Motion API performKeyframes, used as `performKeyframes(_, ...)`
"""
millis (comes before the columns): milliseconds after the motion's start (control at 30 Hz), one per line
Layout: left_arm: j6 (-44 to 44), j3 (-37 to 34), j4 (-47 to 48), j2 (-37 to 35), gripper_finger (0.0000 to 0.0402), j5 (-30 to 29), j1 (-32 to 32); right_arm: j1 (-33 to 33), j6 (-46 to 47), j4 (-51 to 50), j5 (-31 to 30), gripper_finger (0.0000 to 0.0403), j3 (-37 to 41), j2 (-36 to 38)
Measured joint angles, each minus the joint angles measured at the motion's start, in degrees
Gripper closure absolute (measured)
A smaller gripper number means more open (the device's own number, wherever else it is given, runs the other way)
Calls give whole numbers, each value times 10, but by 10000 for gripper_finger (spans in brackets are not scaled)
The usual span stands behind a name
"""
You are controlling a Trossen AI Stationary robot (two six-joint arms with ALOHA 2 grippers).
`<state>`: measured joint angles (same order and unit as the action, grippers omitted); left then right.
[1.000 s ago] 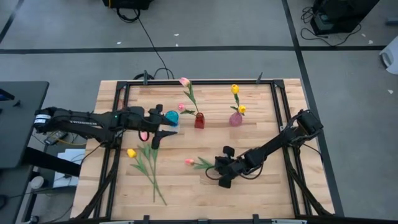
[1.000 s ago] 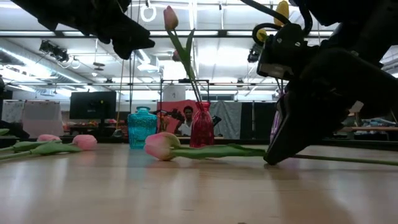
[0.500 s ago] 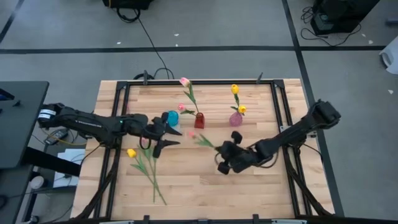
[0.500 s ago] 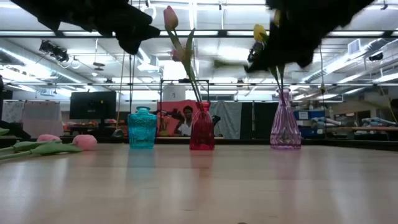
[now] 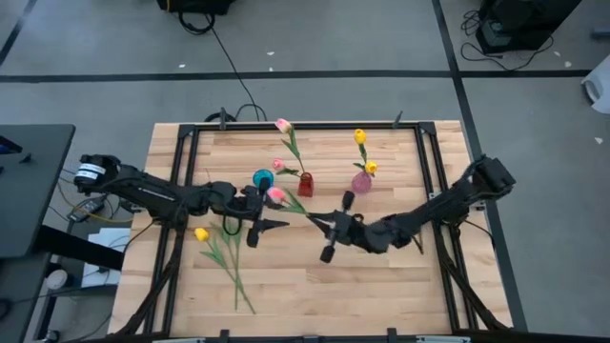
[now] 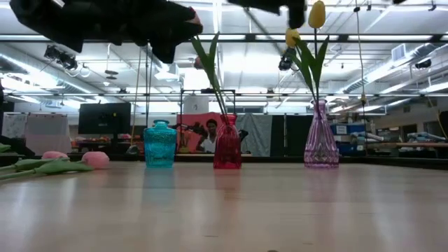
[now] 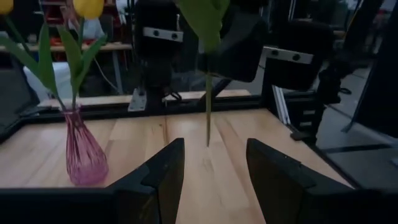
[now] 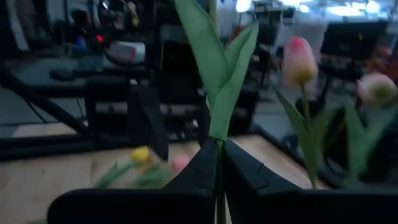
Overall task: Sort flowers into vase by color
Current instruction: Put the pink flower into red vase
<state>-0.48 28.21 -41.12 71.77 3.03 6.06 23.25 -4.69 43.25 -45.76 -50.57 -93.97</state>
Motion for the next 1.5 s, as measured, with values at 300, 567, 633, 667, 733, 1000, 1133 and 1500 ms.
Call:
performKeyframes(300, -2, 0, -32, 13, 224, -16, 0, -58, -46, 241, 131, 375, 0, -83)
performKeyframes(567, -13, 1, -78, 36, 224, -44, 0, -87, -60, 362, 201, 375, -1, -136)
performKeyframes(633, -16, 1, -104, 53, 224, -49, -1, -89, -60, 380, 203, 375, -3, -145)
performKeyframes(667, -17, 1, -118, 64, 224, -49, -1, -90, -61, 388, 203, 375, -3, -148)
performKeyframes(733, -23, 1, -139, 82, 225, -49, 0, -89, -65, 390, 204, 375, -3, -148)
performKeyframes(1000, -30, 2, -222, 132, 225, -58, -4, -88, -76, 398, 204, 375, -4, -148)
performKeyframes(1133, -32, 14, -228, 152, 234, -53, -7, -88, -78, 397, 204, 375, -4, -148)
performKeyframes(1500, -19, 38, -200, 167, 349, -29, -14, -82, -101, 395, 185, 375, -4, -148)
